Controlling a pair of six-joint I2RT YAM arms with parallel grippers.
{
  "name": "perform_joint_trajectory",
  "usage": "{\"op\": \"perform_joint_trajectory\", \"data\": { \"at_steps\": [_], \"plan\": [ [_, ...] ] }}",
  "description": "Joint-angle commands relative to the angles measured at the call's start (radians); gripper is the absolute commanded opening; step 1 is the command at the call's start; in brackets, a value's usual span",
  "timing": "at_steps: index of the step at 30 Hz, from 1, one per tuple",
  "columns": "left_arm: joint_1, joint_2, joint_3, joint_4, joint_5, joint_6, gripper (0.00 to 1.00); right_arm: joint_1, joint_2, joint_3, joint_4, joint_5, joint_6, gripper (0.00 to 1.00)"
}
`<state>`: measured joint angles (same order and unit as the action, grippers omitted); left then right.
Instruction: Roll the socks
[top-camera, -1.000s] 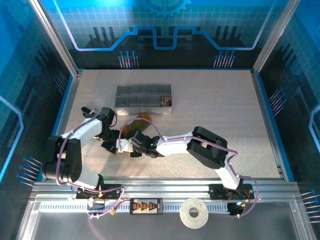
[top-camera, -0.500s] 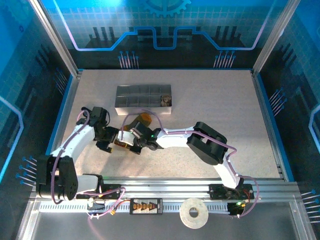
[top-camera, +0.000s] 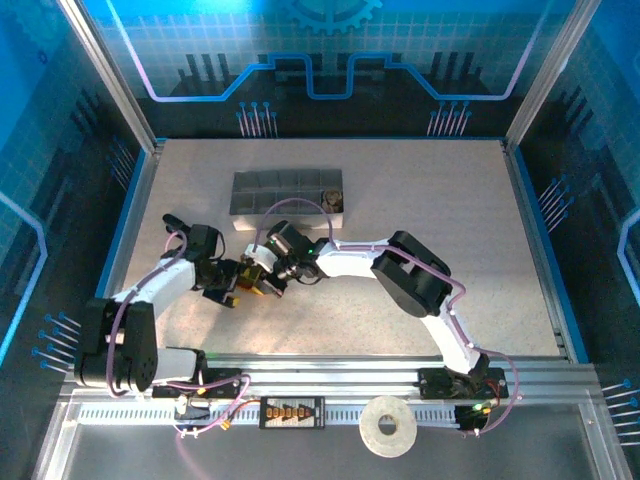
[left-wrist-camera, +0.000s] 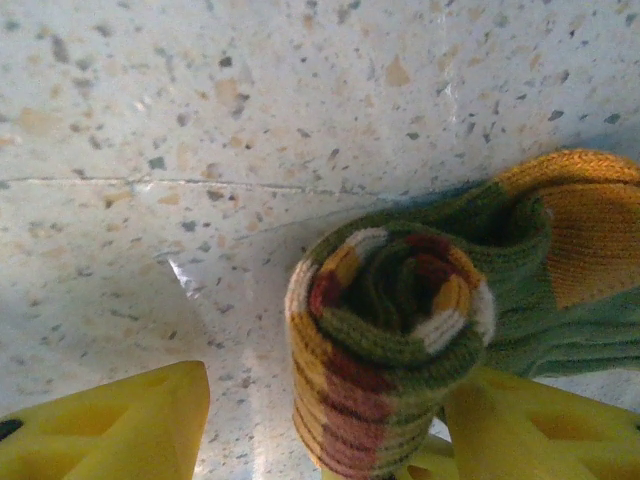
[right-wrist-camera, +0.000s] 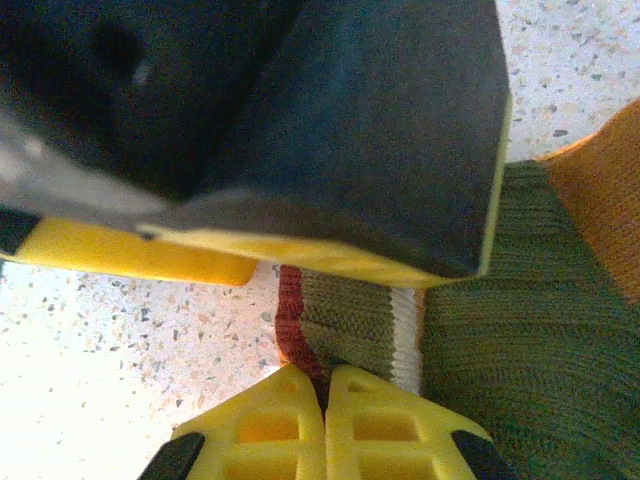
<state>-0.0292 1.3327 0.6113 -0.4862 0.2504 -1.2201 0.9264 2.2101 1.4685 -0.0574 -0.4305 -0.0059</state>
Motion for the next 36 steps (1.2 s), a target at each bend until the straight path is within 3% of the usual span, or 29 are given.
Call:
{"op": "perform_joint_trajectory", "data": {
  "at_steps": [1,6,13,17,24,30,36],
  "plan": [
    [-0.006,0.020,-0.029,0.040,0.032,0.018,0.61,-0.027,0.127,-0.008,-0.242,0.028,0.066,0.00],
    [-0.006,0.085,-0.024,0.055,0.020,0.039,0.52,-0.056,0.176,0.017,-0.267,-0.037,0.134,0.00],
    [-0.032,0.177,0.037,-0.127,-0.059,0.049,0.30,-0.055,0.134,-0.008,-0.241,-0.060,0.098,0.00],
    [-0.061,0.237,0.073,-0.236,-0.078,0.038,0.20,-0.015,0.025,-0.089,-0.147,-0.017,-0.013,0.11],
    [-0.109,0.267,0.105,-0.371,-0.102,0.009,0.19,0.085,-0.286,-0.468,0.344,0.292,-0.231,0.45],
    [-0.117,0.241,0.085,-0.420,-0.147,-0.038,0.18,0.152,-0.356,-0.519,0.412,0.462,-0.383,0.54],
    [-0.115,0.288,0.114,-0.443,-0.124,-0.042,0.18,0.187,-0.309,-0.464,0.409,0.486,-0.426,0.54]
  ]
}}
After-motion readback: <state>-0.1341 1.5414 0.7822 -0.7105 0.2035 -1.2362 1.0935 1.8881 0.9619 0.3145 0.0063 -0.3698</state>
